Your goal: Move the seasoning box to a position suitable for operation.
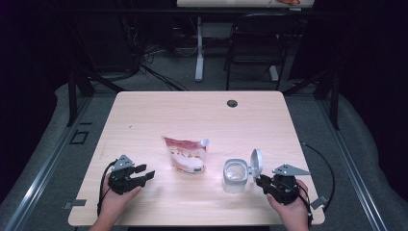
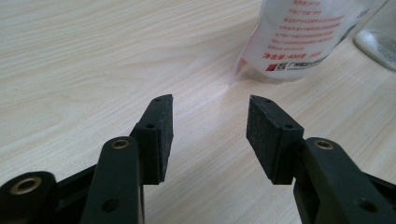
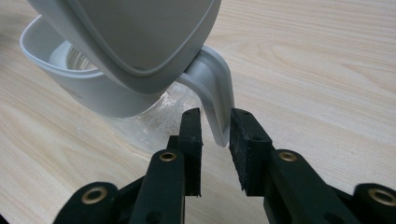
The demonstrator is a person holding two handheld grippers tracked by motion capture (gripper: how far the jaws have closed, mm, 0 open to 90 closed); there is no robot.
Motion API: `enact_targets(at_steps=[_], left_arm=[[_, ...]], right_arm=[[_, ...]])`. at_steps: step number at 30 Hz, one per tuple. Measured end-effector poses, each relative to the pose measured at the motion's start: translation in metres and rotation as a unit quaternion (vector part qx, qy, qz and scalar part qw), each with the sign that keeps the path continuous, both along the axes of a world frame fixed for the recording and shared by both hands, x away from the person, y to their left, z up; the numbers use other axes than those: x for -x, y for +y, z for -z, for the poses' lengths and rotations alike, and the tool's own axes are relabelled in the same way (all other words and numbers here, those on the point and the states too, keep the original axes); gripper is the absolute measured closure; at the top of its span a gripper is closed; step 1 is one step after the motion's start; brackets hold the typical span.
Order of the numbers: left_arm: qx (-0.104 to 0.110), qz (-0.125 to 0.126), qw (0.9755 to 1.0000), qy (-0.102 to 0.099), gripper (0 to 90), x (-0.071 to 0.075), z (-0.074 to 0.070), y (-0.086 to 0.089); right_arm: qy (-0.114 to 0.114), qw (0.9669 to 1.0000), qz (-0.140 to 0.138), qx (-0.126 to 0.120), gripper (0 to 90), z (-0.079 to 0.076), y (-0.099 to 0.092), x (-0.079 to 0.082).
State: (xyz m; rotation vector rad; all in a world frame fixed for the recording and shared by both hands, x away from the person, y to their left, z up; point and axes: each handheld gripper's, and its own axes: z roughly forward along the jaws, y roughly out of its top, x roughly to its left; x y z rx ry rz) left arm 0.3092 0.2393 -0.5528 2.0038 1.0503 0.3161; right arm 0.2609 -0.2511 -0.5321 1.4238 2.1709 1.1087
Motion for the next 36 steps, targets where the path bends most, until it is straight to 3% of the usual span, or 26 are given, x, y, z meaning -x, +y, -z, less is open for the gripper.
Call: enact_targets(at_steps=[12,36], left_arm=[[-0.002,0.002,1.0,-0.001,51.5,0.0,0.0,0.0],[-0.002,-0.001,1.0,-0.002,51.5,0.0,0.0,-0.001]], right_arm=[[0.003,1.0,-0.002,0.001,81.1,0.003,0.005,-0.004],[0.001,1.0,0.002,0.006,81.5,0.002,0.0,-0.013]])
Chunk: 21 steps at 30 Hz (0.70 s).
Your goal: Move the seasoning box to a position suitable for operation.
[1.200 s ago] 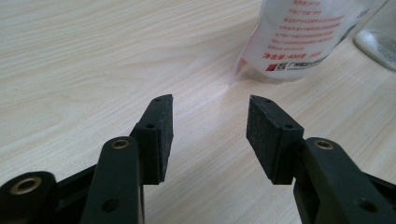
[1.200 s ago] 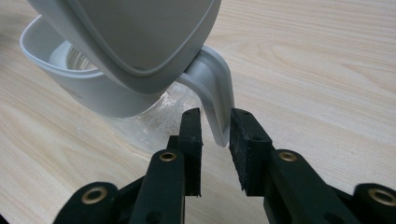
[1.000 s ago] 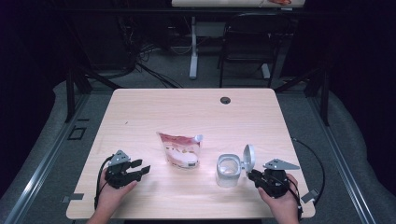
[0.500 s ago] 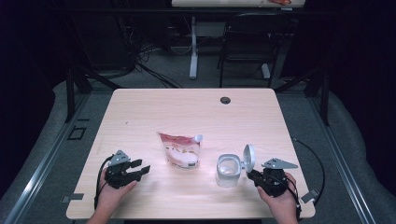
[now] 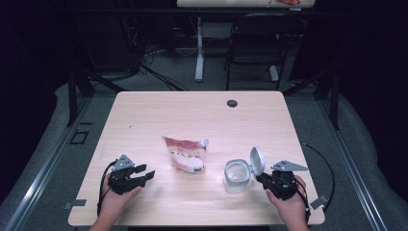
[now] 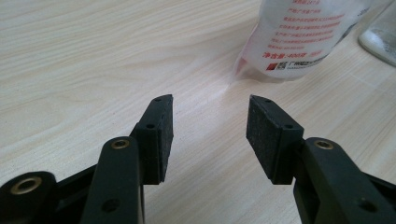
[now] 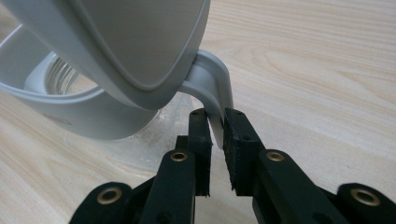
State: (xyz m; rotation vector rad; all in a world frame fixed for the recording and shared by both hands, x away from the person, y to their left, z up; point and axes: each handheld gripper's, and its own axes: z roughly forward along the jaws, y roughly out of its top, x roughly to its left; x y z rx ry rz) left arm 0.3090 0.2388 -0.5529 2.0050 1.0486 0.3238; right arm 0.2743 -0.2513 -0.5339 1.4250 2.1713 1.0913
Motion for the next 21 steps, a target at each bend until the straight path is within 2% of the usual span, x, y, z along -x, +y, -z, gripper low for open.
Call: enact_targets(at_steps=[21], left_arm=[[0.003,0.001,1.0,0.003,50.2,-0.001,0.001,-0.001]], right_arm=[[-0.01,0.9995,-0.01,-0.028,79.9,0.002,-0.004,-0.023]])
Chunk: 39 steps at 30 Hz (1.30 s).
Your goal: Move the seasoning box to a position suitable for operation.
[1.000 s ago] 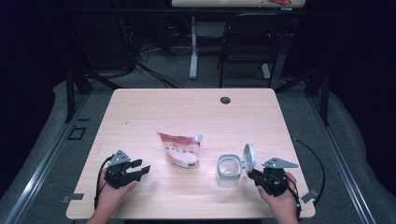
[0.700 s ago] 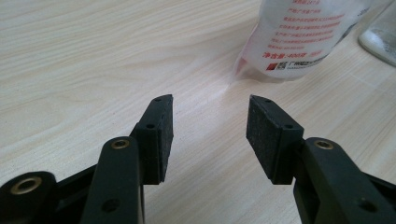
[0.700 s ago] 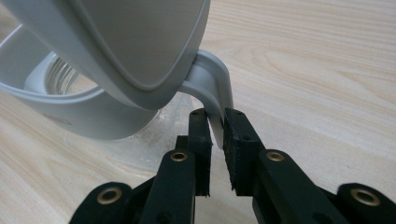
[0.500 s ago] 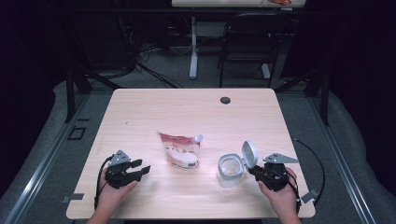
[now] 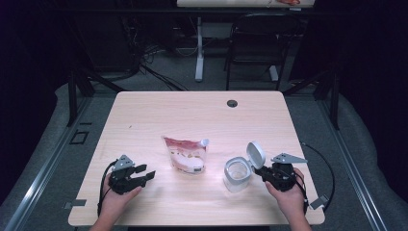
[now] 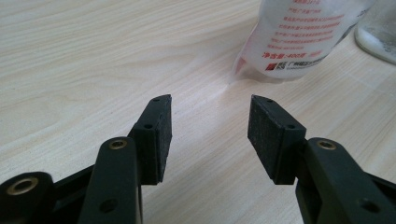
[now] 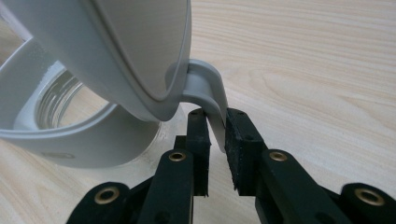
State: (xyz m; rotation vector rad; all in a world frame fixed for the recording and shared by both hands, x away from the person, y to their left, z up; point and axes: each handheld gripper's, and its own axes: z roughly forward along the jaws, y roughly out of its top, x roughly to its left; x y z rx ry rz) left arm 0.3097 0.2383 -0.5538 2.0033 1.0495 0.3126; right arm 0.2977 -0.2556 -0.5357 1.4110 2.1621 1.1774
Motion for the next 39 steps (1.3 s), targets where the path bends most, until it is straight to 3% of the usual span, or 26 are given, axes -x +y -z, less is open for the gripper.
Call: enact_targets(at_steps=[11,13,15,22,28,33,36,39], left_arm=[[0.014,0.008,0.9998,0.009,51.5,0.0,-0.002,-0.001],[0.031,0.008,0.9993,0.019,51.7,-0.002,-0.006,0.001],[0.033,0.011,0.9992,0.019,51.7,-0.003,-0.011,0.001],[0.057,0.026,0.998,-0.01,52.2,-0.009,-0.041,-0.007],[0.053,0.036,0.9977,-0.024,57.2,-0.018,-0.063,-0.018],[0.052,0.06,0.9965,-0.026,56.4,-0.025,-0.08,-0.03],[0.055,0.07,0.9954,-0.035,56.3,-0.028,-0.089,-0.034],[0.058,0.079,0.9944,-0.039,57.9,-0.031,-0.097,-0.038]], right_arm=[[-0.001,0.9999,-0.005,-0.015,78.7,-0.001,-0.002,-0.014],[-0.004,0.9998,-0.005,-0.017,79.2,-0.003,-0.003,-0.014],[-0.006,0.9999,-0.006,-0.012,79.4,-0.003,-0.004,-0.012],[-0.006,0.9999,-0.011,-0.004,76.0,-0.003,-0.005,-0.006],[-0.008,0.9998,-0.02,0.006,71.9,-0.005,-0.006,0.003],[-0.006,0.9999,-0.012,0.005,67.1,-0.011,-0.012,0.012],[-0.03,0.9993,-0.001,0.02,65.0,-0.018,-0.015,0.018],[-0.038,0.9991,0.001,0.016,63.1,-0.027,-0.017,0.023]])
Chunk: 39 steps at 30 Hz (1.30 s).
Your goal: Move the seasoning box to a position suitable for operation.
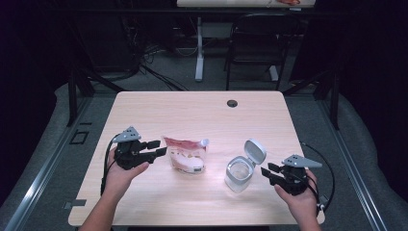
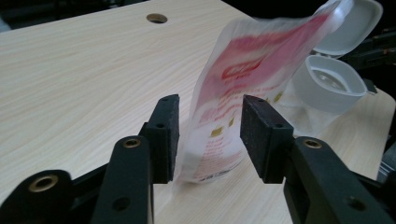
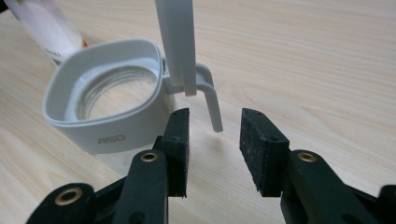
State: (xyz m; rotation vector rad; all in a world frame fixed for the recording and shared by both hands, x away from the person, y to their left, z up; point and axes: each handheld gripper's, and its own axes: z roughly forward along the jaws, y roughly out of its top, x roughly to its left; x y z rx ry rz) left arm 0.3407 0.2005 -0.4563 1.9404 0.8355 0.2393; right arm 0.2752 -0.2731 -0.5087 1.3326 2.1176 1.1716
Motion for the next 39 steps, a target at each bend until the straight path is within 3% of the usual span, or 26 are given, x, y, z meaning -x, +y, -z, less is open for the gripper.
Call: enact_targets(at_steps=[5,10,13,16,28,39], left_arm=[[0.003,0.007,0.9999,-0.01,60.5,-0.003,-0.012,-0.005],[-0.005,0.015,0.9998,-0.009,59.1,-0.006,-0.017,-0.01],[-0.004,0.015,0.9999,-0.007,60.4,-0.007,-0.017,-0.01],[-0.003,0.014,0.9999,-0.003,62.5,-0.009,-0.013,-0.01],[-0.005,0.027,0.9996,-0.011,68.4,-0.011,-0.011,-0.008],[0.001,0.034,0.9994,-0.01,73.4,-0.013,-0.004,-0.004]], right_arm=[[-0.006,0.9999,-0.002,-0.014,60.8,-0.015,-0.002,0.008],[-0.016,0.9998,-0.009,-0.011,61.3,-0.033,-0.001,0.017],[-0.015,0.9995,-0.026,-0.011,66.6,-0.042,0.0,0.019],[-0.017,0.9992,-0.037,0.005,71.7,-0.05,0.004,0.019],[-0.05,0.9964,-0.068,-0.004,77.4,-0.065,0.034,0.013],[-0.05,0.9934,-0.103,0.008,78.8,-0.069,0.067,-0.004]])
